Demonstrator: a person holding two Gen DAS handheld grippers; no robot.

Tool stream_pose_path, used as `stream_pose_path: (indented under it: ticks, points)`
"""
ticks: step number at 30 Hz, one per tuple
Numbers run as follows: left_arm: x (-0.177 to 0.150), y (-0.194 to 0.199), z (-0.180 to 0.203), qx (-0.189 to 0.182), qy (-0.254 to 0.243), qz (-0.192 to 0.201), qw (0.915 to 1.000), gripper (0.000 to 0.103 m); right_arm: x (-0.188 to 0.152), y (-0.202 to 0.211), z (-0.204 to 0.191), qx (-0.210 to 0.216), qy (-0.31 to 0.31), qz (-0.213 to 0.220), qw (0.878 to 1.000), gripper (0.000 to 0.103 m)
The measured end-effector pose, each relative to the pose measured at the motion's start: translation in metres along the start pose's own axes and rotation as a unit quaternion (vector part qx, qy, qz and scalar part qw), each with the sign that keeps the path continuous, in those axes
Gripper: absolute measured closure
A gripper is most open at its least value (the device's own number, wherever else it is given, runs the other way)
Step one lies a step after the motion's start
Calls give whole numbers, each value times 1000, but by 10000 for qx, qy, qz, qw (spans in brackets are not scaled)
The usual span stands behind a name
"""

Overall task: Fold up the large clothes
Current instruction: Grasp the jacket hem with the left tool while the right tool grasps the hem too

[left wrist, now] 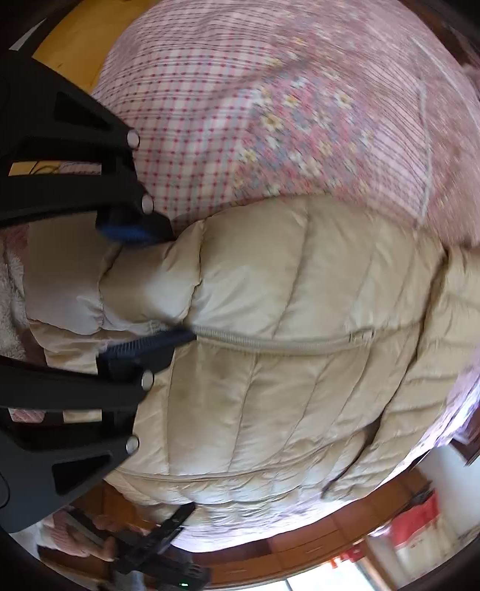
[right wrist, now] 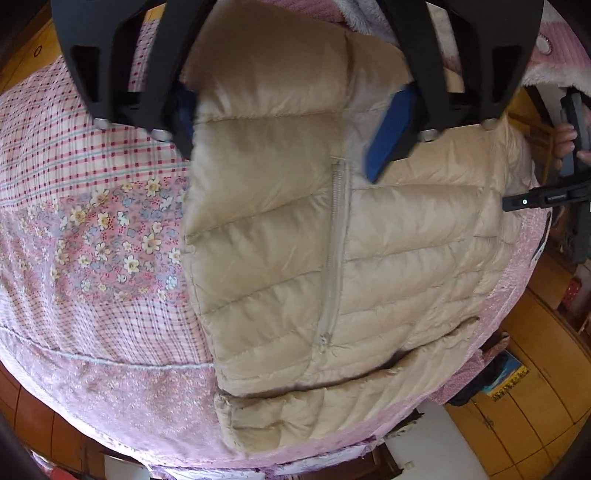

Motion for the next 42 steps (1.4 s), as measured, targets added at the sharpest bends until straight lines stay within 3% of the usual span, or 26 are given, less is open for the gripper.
stream_pose_path:
  ticks: [1,3,6,9,15,23,28,37,42]
  points:
    - [2,0,6,-27,-86,19,10000,75,0,0,1,-10,-14,24,10000,42]
    - [3,3,16,-27,-237,78,9997,82,0,3,-1,53,-10,98,9999,62]
    - [6,9,26,-79,-154,135,9998,87,0,9,2,175,-226,155,9995,79]
    - [9,32,30,-167,-210,353,9990,89,3,21,-7,173,-86,246,9995,86]
    - [11,70,21,-425,9,557,9975,89,12,54,-17,284,17,443,9986,87]
    - [-11,99,-3,-490,243,317,9980,89,6,88,-26,603,66,503,9969,88]
    - [-18,121,6,-336,-80,327,9989,89,6,99,-31,606,215,482,9968,88]
    - [-31,147,9,-431,-359,331,9979,89,-2,117,-29,700,78,264,9972,88]
    - [-21,152,16,-622,-444,614,9952,89,7,123,-28,786,-120,516,9955,88]
Point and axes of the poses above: each gripper's, at about its wrist camera, not at the fingertips, and y roughly against the way its jaws point, z to its right, x to its top, the point moved 4 cm from there along -y, roughly the way its jaws point, and after that the axes turned 8 degrees about z, right-handed, at the moved point
